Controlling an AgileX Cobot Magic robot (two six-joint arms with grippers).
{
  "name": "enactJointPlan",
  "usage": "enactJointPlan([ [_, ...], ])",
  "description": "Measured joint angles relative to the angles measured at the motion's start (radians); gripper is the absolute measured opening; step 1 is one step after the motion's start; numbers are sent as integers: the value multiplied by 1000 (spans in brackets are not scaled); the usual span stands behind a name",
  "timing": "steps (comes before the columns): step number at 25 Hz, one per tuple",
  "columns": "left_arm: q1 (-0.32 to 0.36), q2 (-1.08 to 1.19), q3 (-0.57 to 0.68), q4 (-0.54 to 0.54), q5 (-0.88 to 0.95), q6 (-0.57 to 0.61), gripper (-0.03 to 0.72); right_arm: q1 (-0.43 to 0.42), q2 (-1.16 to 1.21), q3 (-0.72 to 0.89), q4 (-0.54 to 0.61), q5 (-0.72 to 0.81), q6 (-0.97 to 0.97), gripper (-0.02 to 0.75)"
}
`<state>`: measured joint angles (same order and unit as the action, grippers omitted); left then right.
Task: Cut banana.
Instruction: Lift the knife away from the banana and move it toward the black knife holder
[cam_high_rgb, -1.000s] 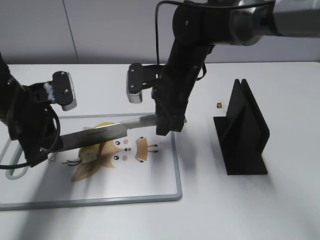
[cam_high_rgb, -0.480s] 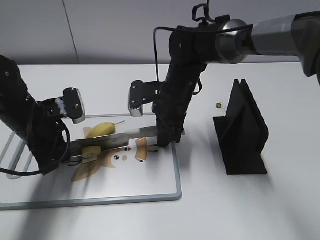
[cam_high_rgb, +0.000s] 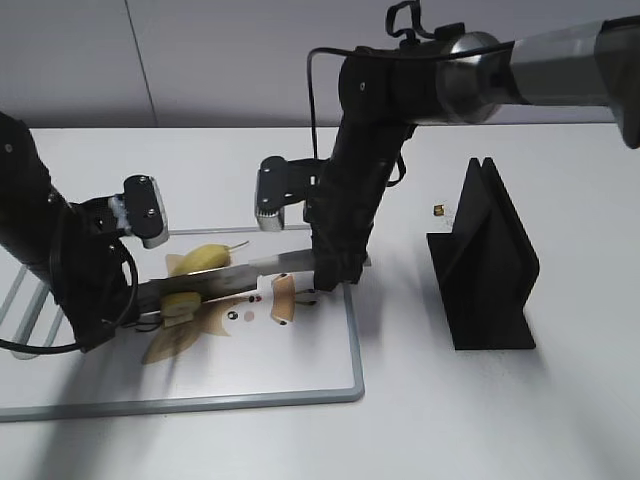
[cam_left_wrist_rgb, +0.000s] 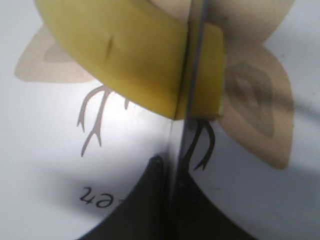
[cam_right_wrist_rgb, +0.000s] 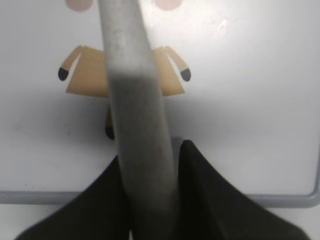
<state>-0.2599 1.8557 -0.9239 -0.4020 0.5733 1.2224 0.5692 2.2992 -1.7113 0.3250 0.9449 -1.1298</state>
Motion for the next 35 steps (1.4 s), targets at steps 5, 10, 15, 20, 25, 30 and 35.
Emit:
enactJointPlan([
  [5, -1, -81, 13, 4, 34, -5, -7, 3, -60, 0, -15, 15, 0, 204],
  [10, -2, -177, 14, 22, 62, -10, -8, 3, -123, 0, -18, 31, 0, 204],
  [15, -3, -274, 14, 45, 74, -10, -8, 3, -177, 0, -16, 33, 0, 204],
  [20, -3, -325, 14, 44, 95, -11, 1, 7, -207, 0, -32, 38, -3, 204],
  [25, -4, -347, 14, 29, 112, -15, 200, 7, -210, 0, -36, 42, -2, 203],
  [30, -4, -393, 9, 28, 115, -17, 527, 7, -210, 0, -47, 41, 10, 183],
  [35, -6, -485, -56, 25, 115, -17, 631, 7, -210, 0, -61, 24, 36, 160],
])
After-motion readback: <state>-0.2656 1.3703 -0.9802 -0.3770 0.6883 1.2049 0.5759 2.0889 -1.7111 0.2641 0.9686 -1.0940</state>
